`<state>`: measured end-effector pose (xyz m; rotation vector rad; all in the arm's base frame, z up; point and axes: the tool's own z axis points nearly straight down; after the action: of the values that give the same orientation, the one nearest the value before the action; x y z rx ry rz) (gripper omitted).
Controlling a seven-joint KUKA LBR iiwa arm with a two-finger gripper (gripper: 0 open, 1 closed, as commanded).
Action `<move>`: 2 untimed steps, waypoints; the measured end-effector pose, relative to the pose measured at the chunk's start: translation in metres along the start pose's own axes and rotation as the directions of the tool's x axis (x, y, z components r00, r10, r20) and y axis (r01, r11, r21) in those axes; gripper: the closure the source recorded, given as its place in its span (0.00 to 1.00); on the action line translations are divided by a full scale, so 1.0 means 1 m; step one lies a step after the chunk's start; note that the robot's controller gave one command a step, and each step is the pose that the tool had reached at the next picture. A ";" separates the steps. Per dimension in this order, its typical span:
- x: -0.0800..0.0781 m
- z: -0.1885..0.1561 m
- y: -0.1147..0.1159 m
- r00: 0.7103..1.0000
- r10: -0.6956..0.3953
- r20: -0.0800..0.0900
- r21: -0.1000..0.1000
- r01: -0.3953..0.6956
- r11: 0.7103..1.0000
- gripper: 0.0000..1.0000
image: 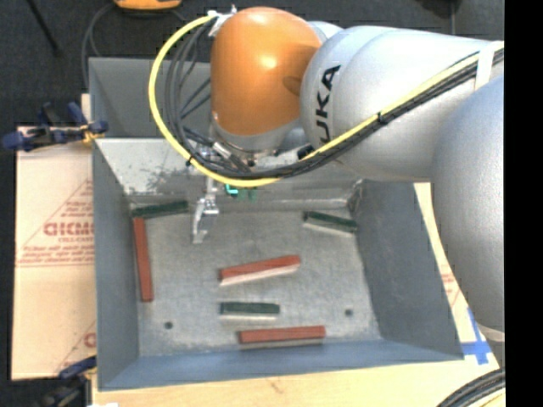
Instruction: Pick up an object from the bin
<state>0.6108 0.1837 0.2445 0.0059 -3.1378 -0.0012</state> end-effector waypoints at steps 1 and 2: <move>-0.001 -0.005 -0.001 1.000 0.003 0.008 -0.001 -0.003 1.000 0.00; 0.042 0.034 -0.037 0.999 -0.039 0.014 -0.001 0.039 0.999 0.00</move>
Offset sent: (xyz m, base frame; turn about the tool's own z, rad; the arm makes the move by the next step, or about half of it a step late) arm -0.0712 -0.0614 -0.0610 -0.0590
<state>0.5684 0.1468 0.2109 0.0680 -3.1508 -0.0035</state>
